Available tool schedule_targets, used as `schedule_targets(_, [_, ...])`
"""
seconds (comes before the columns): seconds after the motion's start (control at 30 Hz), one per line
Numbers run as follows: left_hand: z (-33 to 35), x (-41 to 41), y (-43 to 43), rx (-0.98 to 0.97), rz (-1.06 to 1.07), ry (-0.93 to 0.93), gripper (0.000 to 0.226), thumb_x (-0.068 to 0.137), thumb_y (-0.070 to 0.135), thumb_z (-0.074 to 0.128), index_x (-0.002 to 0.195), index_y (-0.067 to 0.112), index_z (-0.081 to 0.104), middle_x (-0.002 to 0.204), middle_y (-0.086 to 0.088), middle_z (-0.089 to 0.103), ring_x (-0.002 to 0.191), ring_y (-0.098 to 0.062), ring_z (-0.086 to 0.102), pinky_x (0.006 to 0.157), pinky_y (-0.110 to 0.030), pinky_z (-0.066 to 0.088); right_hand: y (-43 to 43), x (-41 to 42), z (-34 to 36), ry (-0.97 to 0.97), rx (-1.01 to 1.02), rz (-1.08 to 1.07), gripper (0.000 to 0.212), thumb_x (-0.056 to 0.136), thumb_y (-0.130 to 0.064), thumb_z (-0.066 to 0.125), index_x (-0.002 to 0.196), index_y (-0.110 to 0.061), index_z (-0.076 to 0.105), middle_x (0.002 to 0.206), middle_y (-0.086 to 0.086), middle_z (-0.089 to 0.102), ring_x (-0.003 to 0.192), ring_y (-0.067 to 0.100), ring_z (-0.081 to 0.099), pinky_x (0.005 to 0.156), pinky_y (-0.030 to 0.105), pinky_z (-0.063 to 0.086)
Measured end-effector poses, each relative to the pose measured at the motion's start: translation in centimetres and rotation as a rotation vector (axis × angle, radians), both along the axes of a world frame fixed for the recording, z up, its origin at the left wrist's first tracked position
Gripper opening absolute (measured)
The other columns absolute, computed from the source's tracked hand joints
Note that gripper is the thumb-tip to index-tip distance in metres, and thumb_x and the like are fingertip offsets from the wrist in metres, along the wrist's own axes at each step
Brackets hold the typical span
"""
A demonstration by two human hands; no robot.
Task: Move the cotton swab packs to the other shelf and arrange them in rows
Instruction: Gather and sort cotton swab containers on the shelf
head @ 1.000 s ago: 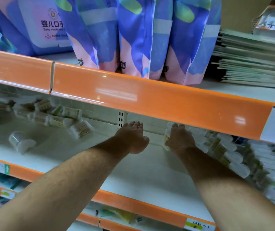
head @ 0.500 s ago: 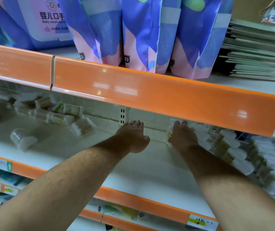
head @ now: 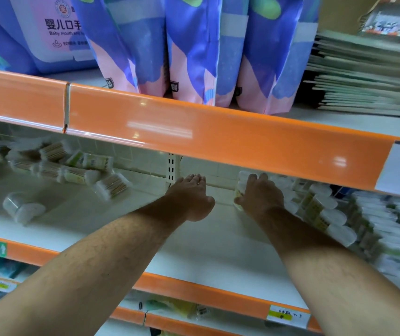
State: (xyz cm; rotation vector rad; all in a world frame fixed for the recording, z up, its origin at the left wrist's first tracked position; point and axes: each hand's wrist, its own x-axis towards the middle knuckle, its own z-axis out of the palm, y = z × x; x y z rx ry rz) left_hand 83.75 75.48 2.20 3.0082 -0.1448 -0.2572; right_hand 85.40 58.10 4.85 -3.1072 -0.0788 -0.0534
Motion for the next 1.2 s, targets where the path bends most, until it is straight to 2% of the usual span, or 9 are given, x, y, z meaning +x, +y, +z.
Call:
schedule_targets(0.1, [0.8, 0.3, -0.6, 0.016, -0.022, -0.019, 0.069, 0.1, 0.045, 0.021, 0.157, 0.01, 0.002, 0.165, -0.009, 0.0, 0.152, -0.021, 0.002, 0.123, -0.041, 0.006, -0.2, -0.5, 0.3, -0.092, -0.01, 0.0, 0.05, 0.093, -0.054, 0.052, 0.122, -0.013, 0.057, 0.115, 0.008, 0.064, 0.102, 0.025, 0.06, 0.075, 0.034, 0.047])
schedule_targets(0.23, [2.2, 0.8, -1.7, 0.067, -0.089, -0.06, 0.068, 0.102, 0.046, 0.018, 0.157, 0.01, 0.001, 0.165, -0.011, -0.001, 0.152, -0.024, 0.001, 0.123, -0.041, 0.004, -0.9, -1.8, 1.5, -0.03, -0.032, 0.14, 0.053, 0.1, -0.047, 0.035, 0.142, -0.017, 0.043, 0.144, 0.007, 0.048, 0.13, 0.027, 0.043, 0.106, 0.041, 0.038])
schedule_targets(0.33, [3.2, 0.5, -2.7, 0.104, -0.164, -0.1, 0.067, 0.103, 0.046, 0.018, 0.157, 0.009, 0.001, 0.165, -0.01, 0.0, 0.152, -0.024, 0.001, 0.123, -0.041, 0.003, -1.7, -3.6, 2.9, 0.013, 0.006, 0.17, 0.05, 0.102, -0.042, 0.031, 0.144, -0.016, 0.04, 0.143, 0.01, 0.048, 0.128, 0.028, 0.045, 0.104, 0.04, 0.038])
schedule_targets(0.47, [4.6, -0.7, -2.9, 0.085, -0.199, -0.158, 0.067, 0.102, 0.046, 0.019, 0.157, 0.011, 0.002, 0.165, -0.009, 0.001, 0.152, -0.022, 0.001, 0.122, -0.04, 0.002, -3.0, -6.4, 4.8, 0.137, 0.024, 0.138, 0.051, 0.106, -0.038, 0.03, 0.148, -0.011, 0.034, 0.154, 0.014, 0.032, 0.139, 0.032, 0.034, 0.111, 0.042, 0.033])
schedule_targets(0.57, [5.1, -2.6, -2.5, 0.086, -0.209, -0.165, 0.069, 0.101, 0.047, 0.017, 0.157, 0.01, -0.001, 0.165, -0.009, -0.002, 0.152, -0.023, 0.0, 0.122, -0.041, 0.002, -3.8, -8.0, 5.3, 0.126, -0.008, 0.152, 0.053, 0.105, -0.043, 0.024, 0.149, -0.015, 0.032, 0.152, 0.011, 0.036, 0.138, 0.029, 0.036, 0.109, 0.043, 0.036])
schedule_targets(0.67, [5.4, -5.0, -1.7, 0.064, -0.157, -0.152, 0.07, 0.099, 0.049, 0.015, 0.157, 0.015, -0.004, 0.165, -0.005, -0.005, 0.152, -0.019, -0.004, 0.123, -0.039, 0.001, -3.8, -9.3, 5.1, 0.147, -0.05, 0.187, 0.055, 0.103, -0.049, 0.021, 0.152, -0.024, 0.025, 0.157, 0.004, 0.028, 0.141, 0.025, 0.032, 0.111, 0.043, 0.034])
schedule_targets(0.87, [7.1, -11.9, 0.1, 0.092, 0.014, -0.08, 0.069, 0.101, 0.048, 0.018, 0.157, 0.015, -0.004, 0.165, -0.003, -0.008, 0.152, -0.016, -0.005, 0.123, -0.038, -0.001, -2.3, -12.7, 5.4, 0.214, -0.047, 0.33, 0.059, 0.102, -0.053, 0.02, 0.156, -0.03, 0.013, 0.164, -0.003, 0.007, 0.15, 0.019, 0.012, 0.12, 0.038, 0.016])
schedule_targets(1.03, [8.1, -17.6, 2.8, 0.136, 0.086, -0.126, 0.069, 0.099, 0.042, 0.019, 0.156, 0.005, 0.007, 0.164, -0.014, 0.008, 0.15, -0.027, 0.01, 0.121, -0.043, 0.012, 0.7, -14.6, 5.6, 0.198, -0.05, 0.486, 0.06, 0.102, -0.053, 0.021, 0.156, -0.027, 0.014, 0.164, -0.002, 0.008, 0.15, 0.02, 0.01, 0.121, 0.04, 0.015])
schedule_targets(1.2, [7.8, -22.7, 7.7, 0.134, 0.194, -0.143, 0.068, 0.101, 0.04, 0.022, 0.156, 0.003, 0.005, 0.164, -0.014, 0.007, 0.151, -0.024, 0.007, 0.122, -0.039, 0.008, 4.7, -16.6, 6.2, 0.164, -0.067, 0.59, 0.057, 0.103, -0.05, 0.019, 0.155, -0.025, 0.021, 0.163, 0.002, 0.016, 0.148, 0.023, 0.02, 0.115, 0.035, 0.025])
